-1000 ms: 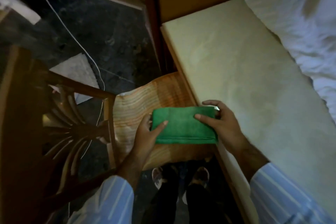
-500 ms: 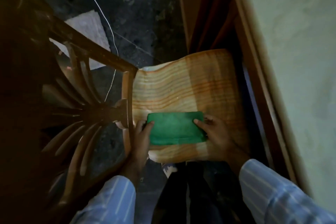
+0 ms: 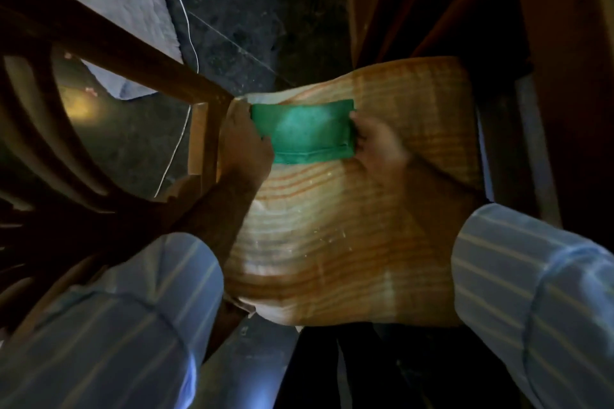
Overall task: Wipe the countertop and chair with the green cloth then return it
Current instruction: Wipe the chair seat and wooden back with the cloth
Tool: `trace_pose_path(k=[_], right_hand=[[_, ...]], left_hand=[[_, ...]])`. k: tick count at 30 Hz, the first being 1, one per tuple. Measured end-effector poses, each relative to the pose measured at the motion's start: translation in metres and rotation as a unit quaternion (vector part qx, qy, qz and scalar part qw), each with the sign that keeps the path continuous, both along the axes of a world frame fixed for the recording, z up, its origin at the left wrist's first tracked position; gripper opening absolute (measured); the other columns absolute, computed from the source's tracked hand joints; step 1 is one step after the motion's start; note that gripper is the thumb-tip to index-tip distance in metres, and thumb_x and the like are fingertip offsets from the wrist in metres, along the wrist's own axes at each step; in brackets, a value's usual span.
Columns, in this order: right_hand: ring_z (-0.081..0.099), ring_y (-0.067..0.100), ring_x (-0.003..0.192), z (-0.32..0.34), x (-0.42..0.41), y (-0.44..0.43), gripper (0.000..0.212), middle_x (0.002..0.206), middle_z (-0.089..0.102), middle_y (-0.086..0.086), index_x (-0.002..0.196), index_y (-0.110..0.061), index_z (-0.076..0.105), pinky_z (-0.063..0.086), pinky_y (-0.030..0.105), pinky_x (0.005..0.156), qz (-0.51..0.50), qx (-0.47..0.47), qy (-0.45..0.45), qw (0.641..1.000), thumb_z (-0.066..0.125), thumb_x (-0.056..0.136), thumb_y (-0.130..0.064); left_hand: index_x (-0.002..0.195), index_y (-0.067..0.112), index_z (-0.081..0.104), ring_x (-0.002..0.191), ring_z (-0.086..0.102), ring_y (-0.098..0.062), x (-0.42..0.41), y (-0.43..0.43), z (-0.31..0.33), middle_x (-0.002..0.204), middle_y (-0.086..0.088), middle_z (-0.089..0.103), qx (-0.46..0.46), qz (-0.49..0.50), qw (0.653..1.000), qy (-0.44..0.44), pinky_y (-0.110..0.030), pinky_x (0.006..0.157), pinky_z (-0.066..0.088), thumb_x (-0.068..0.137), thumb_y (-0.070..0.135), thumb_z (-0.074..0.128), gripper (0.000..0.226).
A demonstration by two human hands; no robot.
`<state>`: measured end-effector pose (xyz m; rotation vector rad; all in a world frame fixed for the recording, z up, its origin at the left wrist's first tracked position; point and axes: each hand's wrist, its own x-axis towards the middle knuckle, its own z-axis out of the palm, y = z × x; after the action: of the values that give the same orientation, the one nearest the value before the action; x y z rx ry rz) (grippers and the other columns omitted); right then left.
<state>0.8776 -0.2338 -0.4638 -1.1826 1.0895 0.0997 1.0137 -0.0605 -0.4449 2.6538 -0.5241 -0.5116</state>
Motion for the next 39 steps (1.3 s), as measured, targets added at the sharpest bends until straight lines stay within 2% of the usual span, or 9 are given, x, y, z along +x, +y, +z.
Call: trace_pose_path(k=[2, 5, 9, 15, 24, 28, 31, 37, 39], right_hand=[[0.070, 0.018, 0.091, -0.008, -0.003, -0.006, 0.029, 0.095, 0.077, 0.002, 0.108, -0.013, 0.067, 0.060, 0.029, 0.075, -0.006, -0.018, 0.009, 1.000, 0.038, 0.107, -0.017], [0.069, 0.024, 0.096, -0.003, -0.004, -0.014, 0.033, 0.112, 0.074, 0.012, 0.115, -0.010, 0.068, 0.056, 0.034, 0.084, 0.099, -0.168, 0.033, 0.980, 0.038, 0.102, -0.006], [0.059, 0.040, 0.132, -0.008, 0.001, -0.036, 0.035, 0.141, 0.067, 0.016, 0.118, -0.004, 0.077, 0.045, 0.041, 0.112, 0.354, -0.464, 0.003, 0.812, 0.056, 0.091, -0.005], [0.023, 0.031, 0.163, -0.027, 0.000, -0.047, 0.061, 0.174, 0.030, 0.002, 0.154, -0.017, 0.052, 0.013, 0.050, 0.131, 0.518, -0.532, 0.017, 0.670, 0.032, 0.100, -0.039], [0.028, 0.028, 0.162, -0.045, 0.002, -0.043, 0.053, 0.172, 0.035, -0.001, 0.159, -0.037, 0.044, 0.020, 0.050, 0.127, 0.480, -0.611, 0.013, 0.629, 0.032, 0.108, -0.047], [0.028, 0.028, 0.162, -0.046, 0.001, -0.040, 0.052, 0.171, 0.037, -0.001, 0.157, -0.036, 0.046, 0.018, 0.051, 0.128, 0.460, -0.612, -0.004, 0.644, 0.036, 0.107, -0.044], [0.028, 0.028, 0.161, -0.049, 0.000, -0.039, 0.052, 0.171, 0.038, -0.002, 0.157, -0.036, 0.046, 0.018, 0.051, 0.128, 0.452, -0.616, -0.005, 0.645, 0.037, 0.107, -0.045], [0.026, 0.029, 0.162, -0.050, 0.001, -0.034, 0.067, 0.172, 0.035, -0.002, 0.158, -0.038, 0.043, 0.016, 0.054, 0.129, 0.445, -0.606, 0.014, 0.660, 0.041, 0.098, -0.067], [0.027, 0.030, 0.161, -0.050, 0.001, -0.031, 0.070, 0.172, 0.034, -0.001, 0.158, -0.037, 0.042, 0.016, 0.055, 0.130, 0.440, -0.614, 0.020, 0.655, 0.041, 0.095, -0.069]], left_hand=[[0.150, 0.011, 0.034, 0.143, 0.036, -0.030, -0.004, 0.001, -0.002, 0.153, -0.012, 0.040, 0.029, -0.131, 0.987, -0.094, -0.048, 0.117, 0.032, 0.085, 0.030, 0.068, 0.076], [0.153, 0.016, 0.034, 0.151, 0.020, -0.032, -0.016, 0.001, -0.012, 0.163, -0.011, 0.026, 0.053, -0.338, 0.937, -0.061, -0.050, 0.123, 0.016, 0.089, 0.055, 0.058, 0.079], [0.155, 0.014, 0.030, 0.150, 0.022, -0.030, -0.017, -0.005, -0.029, 0.163, -0.009, 0.026, 0.078, -0.379, 0.920, -0.054, -0.048, 0.123, 0.018, 0.093, 0.049, 0.056, 0.076], [0.150, 0.007, 0.041, 0.146, 0.033, -0.033, -0.025, -0.016, -0.045, 0.157, -0.014, 0.038, 0.053, -0.352, 0.925, -0.135, -0.050, 0.120, 0.024, 0.099, 0.013, 0.049, 0.052], [0.129, 0.002, 0.064, 0.128, 0.058, -0.032, -0.114, 0.005, -0.046, 0.135, -0.016, 0.063, -0.080, -0.335, 0.935, -0.088, -0.052, 0.111, 0.040, 0.079, 0.010, 0.037, 0.057], [0.124, 0.006, 0.068, 0.129, 0.058, -0.029, -0.218, 0.062, -0.047, 0.135, -0.013, 0.063, -0.126, -0.354, 0.926, -0.039, -0.053, 0.107, 0.045, 0.103, 0.011, 0.031, 0.043], [0.113, 0.012, 0.075, 0.122, 0.064, -0.022, -0.269, 0.092, -0.036, 0.127, -0.006, 0.070, -0.125, -0.385, 0.914, 0.032, -0.047, 0.101, 0.051, 0.094, 0.015, 0.051, 0.031], [0.141, 0.027, 0.054, 0.122, 0.060, -0.015, -0.195, 0.082, 0.008, 0.137, 0.000, 0.061, -0.114, -0.212, 0.965, 0.102, -0.018, 0.105, 0.039, 0.093, 0.012, 0.058, 0.050], [0.142, 0.029, 0.044, 0.111, 0.064, -0.017, -0.143, 0.071, 0.026, 0.129, -0.006, 0.065, -0.136, -0.155, 0.978, 0.044, -0.026, 0.097, 0.050, 0.096, 0.016, 0.050, 0.048]])
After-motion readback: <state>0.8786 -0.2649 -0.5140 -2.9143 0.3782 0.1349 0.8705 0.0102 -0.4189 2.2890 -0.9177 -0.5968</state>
